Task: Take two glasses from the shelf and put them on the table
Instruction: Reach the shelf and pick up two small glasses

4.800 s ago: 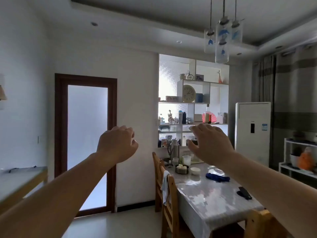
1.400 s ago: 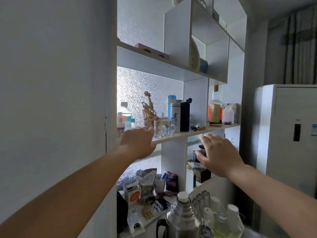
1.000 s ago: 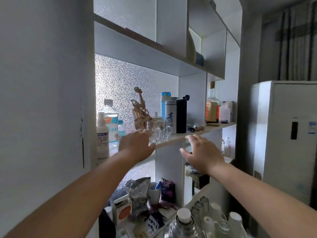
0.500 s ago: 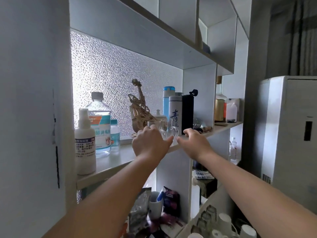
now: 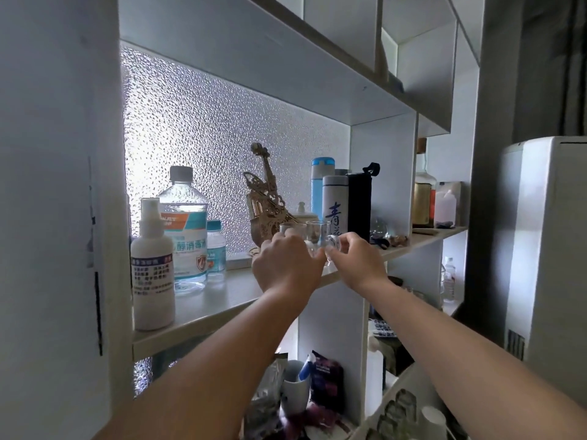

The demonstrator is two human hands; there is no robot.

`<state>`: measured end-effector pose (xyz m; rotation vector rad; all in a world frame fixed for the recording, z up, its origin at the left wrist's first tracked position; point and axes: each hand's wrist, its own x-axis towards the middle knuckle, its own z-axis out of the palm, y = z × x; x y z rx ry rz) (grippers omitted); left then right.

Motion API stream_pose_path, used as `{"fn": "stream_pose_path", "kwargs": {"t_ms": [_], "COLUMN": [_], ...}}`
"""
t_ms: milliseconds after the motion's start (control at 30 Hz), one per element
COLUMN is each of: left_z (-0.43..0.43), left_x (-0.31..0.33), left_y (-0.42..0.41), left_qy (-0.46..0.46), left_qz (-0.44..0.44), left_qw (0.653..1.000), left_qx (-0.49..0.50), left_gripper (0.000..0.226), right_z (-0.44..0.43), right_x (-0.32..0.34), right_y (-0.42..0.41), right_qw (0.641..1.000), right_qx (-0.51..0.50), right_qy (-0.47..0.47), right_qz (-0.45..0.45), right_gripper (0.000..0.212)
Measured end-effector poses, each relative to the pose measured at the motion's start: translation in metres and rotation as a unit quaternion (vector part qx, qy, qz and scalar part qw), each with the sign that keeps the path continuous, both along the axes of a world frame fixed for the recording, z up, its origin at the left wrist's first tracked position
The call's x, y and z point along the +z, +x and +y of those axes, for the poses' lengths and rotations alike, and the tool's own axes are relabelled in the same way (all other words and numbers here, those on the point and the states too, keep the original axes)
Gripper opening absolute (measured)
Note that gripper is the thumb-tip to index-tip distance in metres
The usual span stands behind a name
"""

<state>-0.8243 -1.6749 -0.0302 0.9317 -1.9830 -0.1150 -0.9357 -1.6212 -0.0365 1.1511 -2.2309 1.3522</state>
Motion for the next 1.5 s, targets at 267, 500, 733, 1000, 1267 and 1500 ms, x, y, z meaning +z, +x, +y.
{"fn": "stream_pose_path", "kwargs": {"t_ms": [267, 500, 733, 1000, 1267, 1500], "left_z": [-0.001, -0.005, -0.006, 0.012, 0.076, 0.143], "left_x": [-0.002, -0.002, 0.002, 0.007, 0.000, -0.025], "left_y": [0.013, 0.021, 0.029, 0.035, 0.030, 0.017], "left_qy": [0.082, 0.143, 0.199, 0.191, 0.222, 0.272], "left_qz": [0.030, 0.067, 0.099, 0.158, 0.155, 0.162], "left_qw": [0.996, 0.982, 0.961, 0.932, 0.901, 0.853], "left_qx": [-0.017, -0.102, -0.163, -0.264, -0.338, -0.416], "left_gripper": [0.039, 0.029, 0.029, 0.018, 0.035, 0.021], "right_z": [-0.002, -0.006, 0.004, 0.059, 0.142, 0.214], "right_x": [-0.001, 0.003, -0.010, -0.014, -0.013, -0.018], "right_y": [-0.001, 0.008, 0.023, 0.035, 0.047, 0.051], "right_qw": [0.999, 0.998, 0.998, 0.993, 0.987, 0.974], "right_qx": [0.005, 0.009, -0.023, -0.039, -0.111, -0.205], "right_qy": [-0.037, -0.021, -0.063, -0.105, -0.099, -0.084], "right_qz": [-0.025, -0.062, -0.017, 0.042, 0.060, 0.057], "right_gripper": [0.024, 0.012, 0.019, 0.019, 0.018, 0.013]}}
